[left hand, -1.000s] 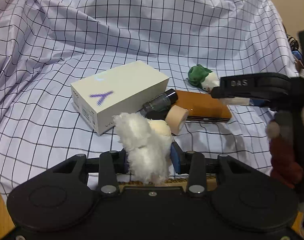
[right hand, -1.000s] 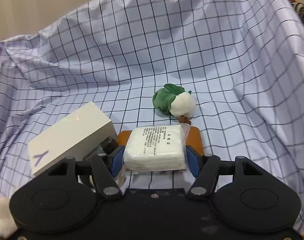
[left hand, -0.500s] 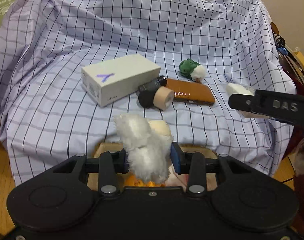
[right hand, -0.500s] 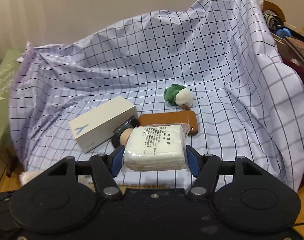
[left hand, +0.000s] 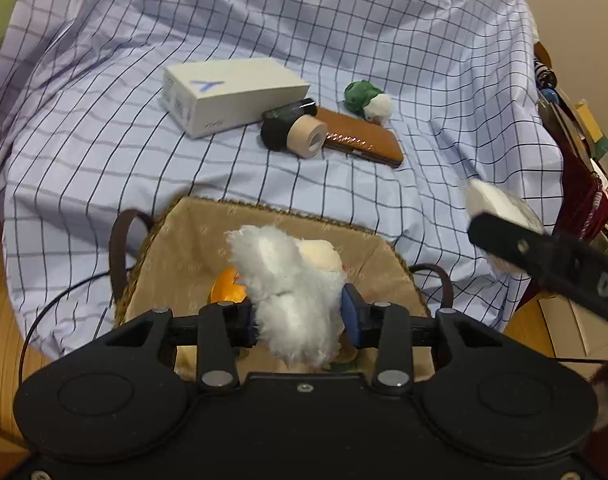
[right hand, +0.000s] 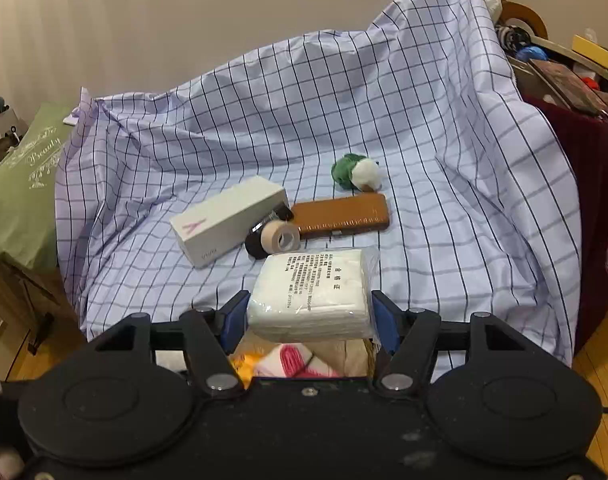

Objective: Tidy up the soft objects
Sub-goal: 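Carry the cotton plush with the left tool into the basket and release, then lower the white tissue pack with the right tool into the basket and release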

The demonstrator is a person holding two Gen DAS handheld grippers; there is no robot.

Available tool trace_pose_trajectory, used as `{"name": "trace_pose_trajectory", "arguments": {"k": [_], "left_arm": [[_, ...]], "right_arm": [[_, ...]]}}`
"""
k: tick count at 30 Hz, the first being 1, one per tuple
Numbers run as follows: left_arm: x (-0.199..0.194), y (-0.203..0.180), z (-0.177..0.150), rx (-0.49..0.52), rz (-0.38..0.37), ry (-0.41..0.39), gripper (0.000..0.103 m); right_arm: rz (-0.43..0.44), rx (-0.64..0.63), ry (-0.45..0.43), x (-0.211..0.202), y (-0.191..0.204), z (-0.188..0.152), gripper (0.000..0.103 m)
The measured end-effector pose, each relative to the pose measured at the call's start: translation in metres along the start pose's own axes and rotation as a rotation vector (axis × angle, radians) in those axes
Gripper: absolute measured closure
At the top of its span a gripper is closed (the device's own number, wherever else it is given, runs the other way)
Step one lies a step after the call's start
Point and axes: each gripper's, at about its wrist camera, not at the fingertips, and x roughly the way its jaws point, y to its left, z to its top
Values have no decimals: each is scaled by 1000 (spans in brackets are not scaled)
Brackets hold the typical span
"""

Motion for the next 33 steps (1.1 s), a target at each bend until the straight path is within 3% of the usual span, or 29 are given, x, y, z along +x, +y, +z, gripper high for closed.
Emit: {"name": "trace_pose_trajectory", "arguments": {"k": [10,16,19,33], "left_arm": [[4,17,-6,-69,9,26,63],[5,22,-8,-91,27,36,54],[3,23,-10,-93,35,23,44],[-12,18,-13,-58,129,-54,39]], "right_arm": [[-32,-13,107,9,3,-26,40],[-28,-42,127,12,9,-32,40],[-30,-41,137,13,8,-32,40],[-28,-41,160,15,8,-34,40]]}}
